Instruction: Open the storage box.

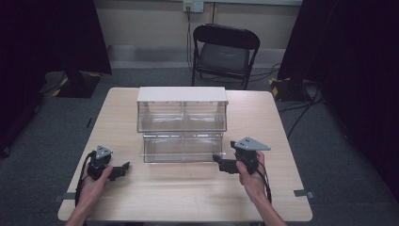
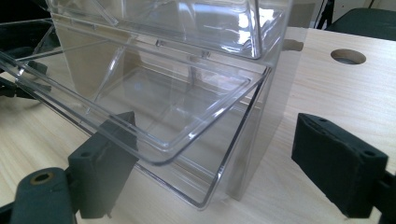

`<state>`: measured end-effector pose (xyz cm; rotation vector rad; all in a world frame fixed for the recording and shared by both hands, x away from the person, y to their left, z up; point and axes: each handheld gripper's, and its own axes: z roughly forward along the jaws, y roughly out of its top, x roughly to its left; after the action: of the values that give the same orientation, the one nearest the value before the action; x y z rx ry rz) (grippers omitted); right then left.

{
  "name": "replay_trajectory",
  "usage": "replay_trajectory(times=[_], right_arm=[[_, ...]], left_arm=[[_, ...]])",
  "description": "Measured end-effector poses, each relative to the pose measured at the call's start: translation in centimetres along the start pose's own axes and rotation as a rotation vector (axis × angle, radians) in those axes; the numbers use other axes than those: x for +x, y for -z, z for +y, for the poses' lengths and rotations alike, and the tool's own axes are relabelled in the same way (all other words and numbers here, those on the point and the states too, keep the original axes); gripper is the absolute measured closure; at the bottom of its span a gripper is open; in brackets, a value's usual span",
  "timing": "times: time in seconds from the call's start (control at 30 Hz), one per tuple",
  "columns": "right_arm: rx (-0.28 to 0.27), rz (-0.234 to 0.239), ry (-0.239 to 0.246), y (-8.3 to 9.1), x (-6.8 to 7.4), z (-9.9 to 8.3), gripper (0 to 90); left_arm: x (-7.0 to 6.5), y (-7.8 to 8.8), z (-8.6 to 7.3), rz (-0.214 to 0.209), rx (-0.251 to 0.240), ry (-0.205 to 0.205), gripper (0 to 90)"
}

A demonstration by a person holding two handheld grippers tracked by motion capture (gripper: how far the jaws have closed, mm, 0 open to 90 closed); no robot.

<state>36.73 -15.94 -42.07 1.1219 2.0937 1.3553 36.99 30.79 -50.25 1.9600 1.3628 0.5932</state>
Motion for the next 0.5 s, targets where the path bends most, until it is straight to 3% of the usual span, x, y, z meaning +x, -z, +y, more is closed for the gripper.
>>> replay_trajectory(times=[0.5], right_arm=[[-0.021, 0.009, -0.002, -0.08, 0.29, 0.93, 13.9]], left_arm=[[0.0, 0.0, 0.0, 0.0, 0.0, 0.0, 12.9]])
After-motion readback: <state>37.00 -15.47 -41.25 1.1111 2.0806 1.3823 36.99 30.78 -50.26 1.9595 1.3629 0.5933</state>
